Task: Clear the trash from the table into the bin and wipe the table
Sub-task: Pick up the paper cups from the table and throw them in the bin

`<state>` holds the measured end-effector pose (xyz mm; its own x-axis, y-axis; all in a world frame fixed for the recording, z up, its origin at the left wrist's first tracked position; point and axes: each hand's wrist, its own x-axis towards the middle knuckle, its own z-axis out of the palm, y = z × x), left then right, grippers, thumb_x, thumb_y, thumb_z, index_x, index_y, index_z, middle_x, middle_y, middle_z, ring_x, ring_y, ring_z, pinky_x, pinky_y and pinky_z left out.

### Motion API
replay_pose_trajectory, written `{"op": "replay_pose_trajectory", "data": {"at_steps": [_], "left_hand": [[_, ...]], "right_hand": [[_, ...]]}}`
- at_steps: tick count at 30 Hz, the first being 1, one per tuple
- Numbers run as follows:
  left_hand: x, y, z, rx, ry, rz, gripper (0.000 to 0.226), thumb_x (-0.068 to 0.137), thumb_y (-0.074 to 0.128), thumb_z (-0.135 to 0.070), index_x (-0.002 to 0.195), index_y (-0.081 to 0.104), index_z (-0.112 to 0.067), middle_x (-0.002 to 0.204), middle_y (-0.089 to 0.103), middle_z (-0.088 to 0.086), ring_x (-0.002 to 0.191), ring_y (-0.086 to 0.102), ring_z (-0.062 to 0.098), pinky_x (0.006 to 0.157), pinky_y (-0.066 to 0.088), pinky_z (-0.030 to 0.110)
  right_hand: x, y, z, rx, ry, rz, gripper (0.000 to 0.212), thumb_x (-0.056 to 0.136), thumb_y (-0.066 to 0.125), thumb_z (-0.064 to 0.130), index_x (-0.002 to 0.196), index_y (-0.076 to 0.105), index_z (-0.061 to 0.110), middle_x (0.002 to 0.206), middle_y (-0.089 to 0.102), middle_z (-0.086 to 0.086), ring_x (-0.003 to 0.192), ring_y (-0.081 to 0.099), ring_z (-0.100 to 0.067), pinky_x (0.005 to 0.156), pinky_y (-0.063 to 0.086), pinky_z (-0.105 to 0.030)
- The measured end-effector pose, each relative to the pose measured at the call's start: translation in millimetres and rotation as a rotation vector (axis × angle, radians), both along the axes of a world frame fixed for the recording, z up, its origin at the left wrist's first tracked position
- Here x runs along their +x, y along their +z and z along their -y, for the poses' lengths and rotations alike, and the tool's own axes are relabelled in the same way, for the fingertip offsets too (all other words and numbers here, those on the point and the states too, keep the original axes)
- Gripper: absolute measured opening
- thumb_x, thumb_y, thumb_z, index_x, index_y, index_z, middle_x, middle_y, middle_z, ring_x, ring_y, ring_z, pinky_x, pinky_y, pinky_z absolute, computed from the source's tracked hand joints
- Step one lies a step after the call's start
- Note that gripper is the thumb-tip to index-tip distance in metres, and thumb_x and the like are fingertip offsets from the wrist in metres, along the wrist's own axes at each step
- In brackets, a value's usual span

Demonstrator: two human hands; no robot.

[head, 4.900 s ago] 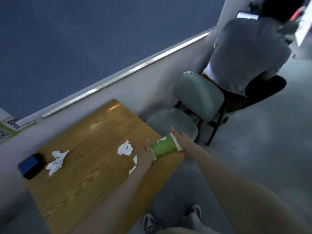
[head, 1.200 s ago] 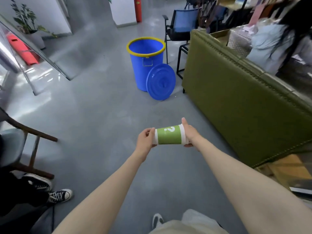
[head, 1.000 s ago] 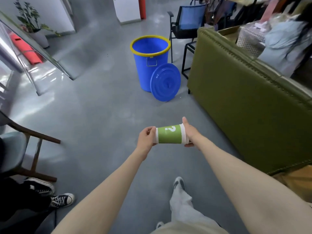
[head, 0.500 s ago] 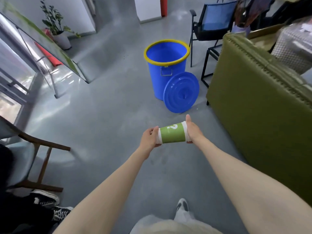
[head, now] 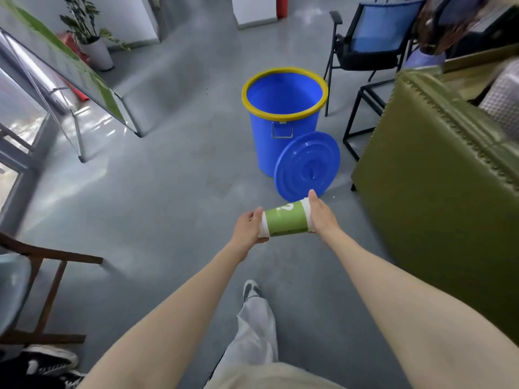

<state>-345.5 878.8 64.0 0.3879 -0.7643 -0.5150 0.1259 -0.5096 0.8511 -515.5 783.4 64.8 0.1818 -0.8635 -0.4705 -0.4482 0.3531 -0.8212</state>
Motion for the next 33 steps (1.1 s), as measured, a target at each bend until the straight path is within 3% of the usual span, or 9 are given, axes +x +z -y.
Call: {"op": "replay_pose_trajectory", "data": {"at_steps": [6, 11, 15, 19, 21, 24, 30, 33], "left_hand": [[67.9, 4.2, 87.2, -0.018, -0.031, -0.053, 0.036, 0.104, 0.045, -0.039, 0.116, 0.060, -0.009, 0.105, 0.067, 0.007, 0.090, 0.067, 0.019, 0.070, 0.062, 0.033], [130.3, 12.7, 163.0, -0.054, -0.064, -0.066, 0.034, 0.103, 0.048, -0.036, 0.118, 0.060, -0.009, 0.108, 0.065, 0.006, 0.090, 0.066, 0.018, 0.075, 0.062, 0.039], [165.9, 15.8, 205.5, -0.094, -0.061, -0.047, 0.023, 0.101, 0.055, -0.033, 0.107, 0.064, -0.013, 0.098, 0.067, 0.003, 0.082, 0.067, 0.014, 0.069, 0.063, 0.037], [191.8, 13.8, 250.8, -0.124, -0.103, -0.049, 0.019, 0.101, 0.056, -0.032, 0.107, 0.063, -0.015, 0.103, 0.068, 0.005, 0.084, 0.068, 0.013, 0.074, 0.063, 0.039], [201.3, 10.4, 272.8, -0.121, -0.104, -0.051, 0.017, 0.101, 0.056, -0.032, 0.107, 0.062, -0.017, 0.102, 0.068, 0.003, 0.084, 0.068, 0.011, 0.074, 0.063, 0.038], [216.0, 2.9, 311.5, -0.118, -0.107, -0.039, 0.016, 0.101, 0.055, -0.031, 0.106, 0.062, -0.017, 0.102, 0.068, 0.004, 0.085, 0.067, 0.014, 0.076, 0.063, 0.041], [253.7, 0.2, 401.8, -0.084, -0.077, 0.018, 0.026, 0.101, 0.056, -0.030, 0.117, 0.061, -0.010, 0.110, 0.069, 0.009, 0.092, 0.068, 0.019, 0.081, 0.062, 0.046], [269.4, 2.9, 450.7, -0.047, -0.078, 0.060, 0.027, 0.100, 0.057, -0.032, 0.117, 0.061, -0.011, 0.111, 0.069, 0.010, 0.094, 0.068, 0.021, 0.082, 0.061, 0.047]], "right_hand": [[62.4, 14.2, 82.5, -0.019, -0.026, -0.056, 0.071, 0.096, 0.023, 0.068, 0.142, 0.049, 0.019, 0.144, 0.050, -0.004, 0.134, 0.042, -0.026, 0.110, 0.033, -0.041], [119.6, 24.4, 150.6, 0.023, -0.105, -0.024, 0.071, 0.095, 0.025, 0.069, 0.135, 0.054, 0.018, 0.134, 0.057, -0.007, 0.122, 0.054, -0.029, 0.106, 0.045, -0.051], [153.2, 26.0, 189.1, 0.037, -0.140, -0.014, 0.066, 0.097, 0.026, 0.066, 0.129, 0.057, 0.018, 0.127, 0.060, -0.007, 0.115, 0.057, -0.030, 0.100, 0.049, -0.049], [177.6, 25.4, 233.8, 0.063, -0.187, -0.013, 0.064, 0.099, 0.026, 0.063, 0.134, 0.053, 0.017, 0.129, 0.057, -0.007, 0.111, 0.055, -0.028, 0.072, 0.049, -0.034], [187.7, 20.4, 257.5, 0.082, -0.195, -0.008, 0.063, 0.099, 0.026, 0.063, 0.134, 0.052, 0.018, 0.129, 0.058, -0.007, 0.113, 0.056, -0.030, 0.080, 0.055, -0.044], [203.9, 7.8, 299.9, 0.106, -0.191, -0.006, 0.065, 0.097, 0.027, 0.065, 0.136, 0.051, 0.018, 0.131, 0.058, -0.008, 0.117, 0.056, -0.033, 0.095, 0.052, -0.055], [241.8, -6.1, 398.5, 0.157, -0.138, 0.064, 0.071, 0.096, 0.026, 0.068, 0.145, 0.044, 0.020, 0.140, 0.053, -0.006, 0.126, 0.051, -0.032, 0.104, 0.046, -0.055], [258.2, -7.3, 449.8, 0.211, -0.104, 0.113, 0.069, 0.095, 0.025, 0.071, 0.143, 0.047, 0.027, 0.140, 0.053, -0.005, 0.124, 0.052, -0.031, 0.094, 0.052, -0.049]]}}
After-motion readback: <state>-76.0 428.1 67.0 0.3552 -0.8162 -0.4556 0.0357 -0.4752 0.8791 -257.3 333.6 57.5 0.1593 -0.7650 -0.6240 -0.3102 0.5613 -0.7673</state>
